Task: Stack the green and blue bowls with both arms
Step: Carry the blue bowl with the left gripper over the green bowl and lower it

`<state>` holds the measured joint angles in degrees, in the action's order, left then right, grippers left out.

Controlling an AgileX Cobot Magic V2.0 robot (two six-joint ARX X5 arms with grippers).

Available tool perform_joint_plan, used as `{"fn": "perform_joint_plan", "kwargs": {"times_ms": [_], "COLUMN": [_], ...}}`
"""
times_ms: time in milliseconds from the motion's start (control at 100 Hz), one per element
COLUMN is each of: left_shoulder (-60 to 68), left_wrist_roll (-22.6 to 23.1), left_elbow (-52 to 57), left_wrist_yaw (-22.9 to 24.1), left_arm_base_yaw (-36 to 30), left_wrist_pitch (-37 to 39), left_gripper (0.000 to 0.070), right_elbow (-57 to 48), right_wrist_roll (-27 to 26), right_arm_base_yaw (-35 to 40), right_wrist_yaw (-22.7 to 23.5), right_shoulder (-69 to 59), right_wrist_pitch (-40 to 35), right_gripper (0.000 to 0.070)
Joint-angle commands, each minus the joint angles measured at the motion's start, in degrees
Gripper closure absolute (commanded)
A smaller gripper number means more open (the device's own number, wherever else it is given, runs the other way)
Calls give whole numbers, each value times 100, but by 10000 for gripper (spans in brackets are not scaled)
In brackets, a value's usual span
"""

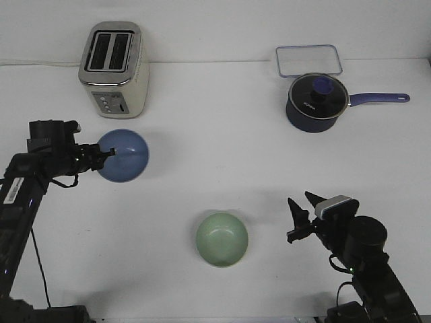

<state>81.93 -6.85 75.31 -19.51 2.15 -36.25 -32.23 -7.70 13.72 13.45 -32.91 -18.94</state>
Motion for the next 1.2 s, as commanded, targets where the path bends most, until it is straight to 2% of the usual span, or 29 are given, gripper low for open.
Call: {"fn": "perform_joint_plan", "kwargs": {"times_ms": [0, 270, 380, 610, 870, 1190], "left_shoulder": [-118, -286, -131, 345, 857, 944], "left_wrist_roll": [57, 144, 146, 144, 232, 234], "left_elbow": [85, 83, 83, 83, 83, 83], "left_wrist_yaw": [-271, -352, -354, -352, -343, -343], "left_arm_base_yaw": [-205, -1893, -2623, -3668, -4225, -4437], "left_wrist_pitch": [-31, -610, -597, -612, -621, -404], "left_gripper": [687, 687, 687, 687, 687, 686], "right_elbow": [-33, -33, -33, -33, -33, -33], "right_wrist_roll": [46, 44, 42, 44, 44, 44], "right_arm_base_yaw": [9, 9, 9, 9, 9, 9], "right_wrist_yaw": [13, 13, 13, 13, 13, 13], "right_shoulder": [-15, -15, -15, -15, -15, -15], "right_wrist_pitch": [48, 48, 48, 48, 48, 50], "right_gripper": [370, 370, 370, 370, 370, 370]}}
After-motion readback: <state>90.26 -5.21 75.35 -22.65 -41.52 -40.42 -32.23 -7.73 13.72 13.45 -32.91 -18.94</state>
